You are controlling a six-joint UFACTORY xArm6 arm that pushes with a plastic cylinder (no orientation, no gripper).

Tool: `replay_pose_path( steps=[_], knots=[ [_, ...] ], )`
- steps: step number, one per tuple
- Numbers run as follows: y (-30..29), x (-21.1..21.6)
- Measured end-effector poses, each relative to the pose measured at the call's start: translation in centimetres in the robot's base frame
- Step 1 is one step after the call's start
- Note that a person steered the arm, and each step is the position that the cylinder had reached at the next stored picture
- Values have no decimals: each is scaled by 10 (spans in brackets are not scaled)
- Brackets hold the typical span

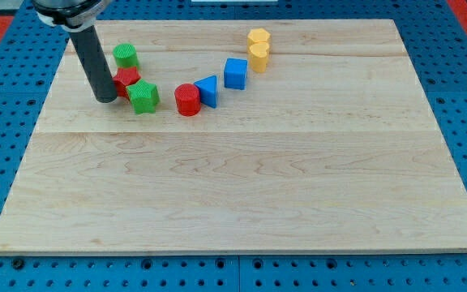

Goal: Move the yellow hexagon into green circle

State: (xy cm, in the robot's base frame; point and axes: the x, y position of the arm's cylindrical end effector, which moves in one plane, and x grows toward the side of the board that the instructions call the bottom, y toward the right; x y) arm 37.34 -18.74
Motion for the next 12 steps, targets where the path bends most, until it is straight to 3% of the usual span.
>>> replay_pose_path(
  steps=[2, 3, 4, 6, 7, 8, 9, 10, 12],
  knots=[
    [2, -21],
    [-43, -22],
    [-72, -60],
    [8, -83],
    [-29, -119],
    [62, -141],
    [200, -149],
    [214, -181],
    [311, -172]
  ],
)
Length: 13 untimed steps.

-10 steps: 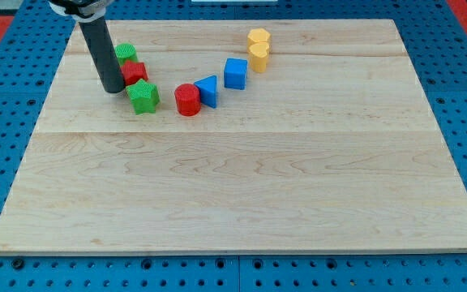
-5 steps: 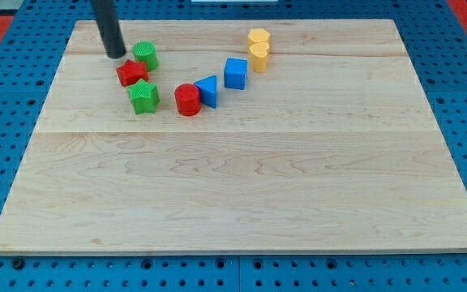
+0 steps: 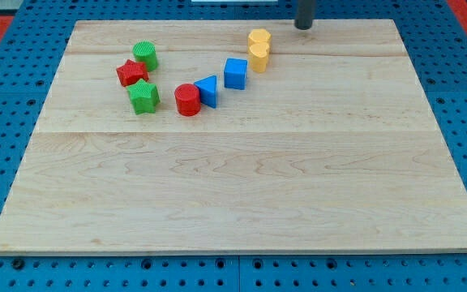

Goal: Move the yellow hexagon into green circle

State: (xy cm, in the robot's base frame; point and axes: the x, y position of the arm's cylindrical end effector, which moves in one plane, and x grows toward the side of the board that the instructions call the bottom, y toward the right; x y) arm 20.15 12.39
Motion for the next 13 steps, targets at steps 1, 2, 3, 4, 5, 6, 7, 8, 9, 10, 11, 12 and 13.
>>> replay_pose_path(
  steps=[1, 2, 3, 4, 5, 6, 7, 8, 9, 10, 11, 12, 13],
  knots=[
    [-85, 20],
    [-99, 46],
    [-85, 46],
    [-66, 46],
    [-83, 52],
    [-116, 43],
    [-175, 42],
    [-195, 58],
    [-195, 96],
    [-177, 99],
    [-142, 99],
    [-132, 80],
    [-119, 66]
  ],
)
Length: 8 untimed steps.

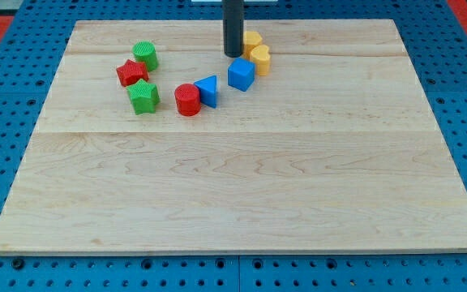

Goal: Move the yellow hexagon into green circle

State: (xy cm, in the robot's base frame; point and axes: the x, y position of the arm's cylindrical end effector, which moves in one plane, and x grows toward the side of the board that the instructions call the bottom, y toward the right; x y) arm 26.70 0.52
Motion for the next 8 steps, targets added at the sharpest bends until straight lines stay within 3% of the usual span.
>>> replay_pose_path(
  steps=[4, 5, 7, 8],
  knots=[
    [130, -7],
    [122, -40],
    [-37, -40],
    [-59, -40]
  ],
)
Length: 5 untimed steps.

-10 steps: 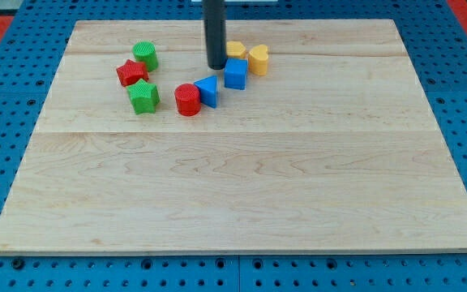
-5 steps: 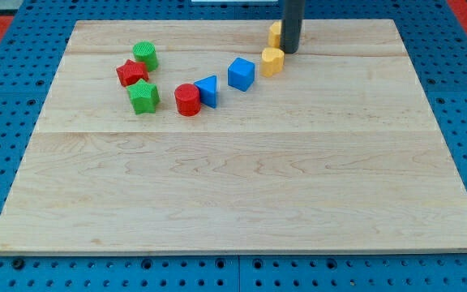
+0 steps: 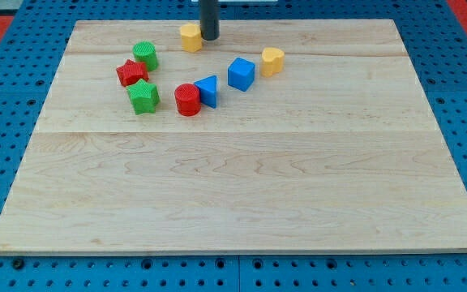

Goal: Move the yellow hexagon into green circle

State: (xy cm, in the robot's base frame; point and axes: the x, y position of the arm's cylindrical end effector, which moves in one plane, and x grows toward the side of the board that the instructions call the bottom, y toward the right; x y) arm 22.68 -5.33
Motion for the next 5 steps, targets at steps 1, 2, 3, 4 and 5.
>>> replay_pose_path(
  steps=[1, 2, 3, 4, 5],
  knots=[
    [1, -7],
    [-22, -12],
    [-30, -13],
    [-32, -13],
    [-34, -5]
  ],
)
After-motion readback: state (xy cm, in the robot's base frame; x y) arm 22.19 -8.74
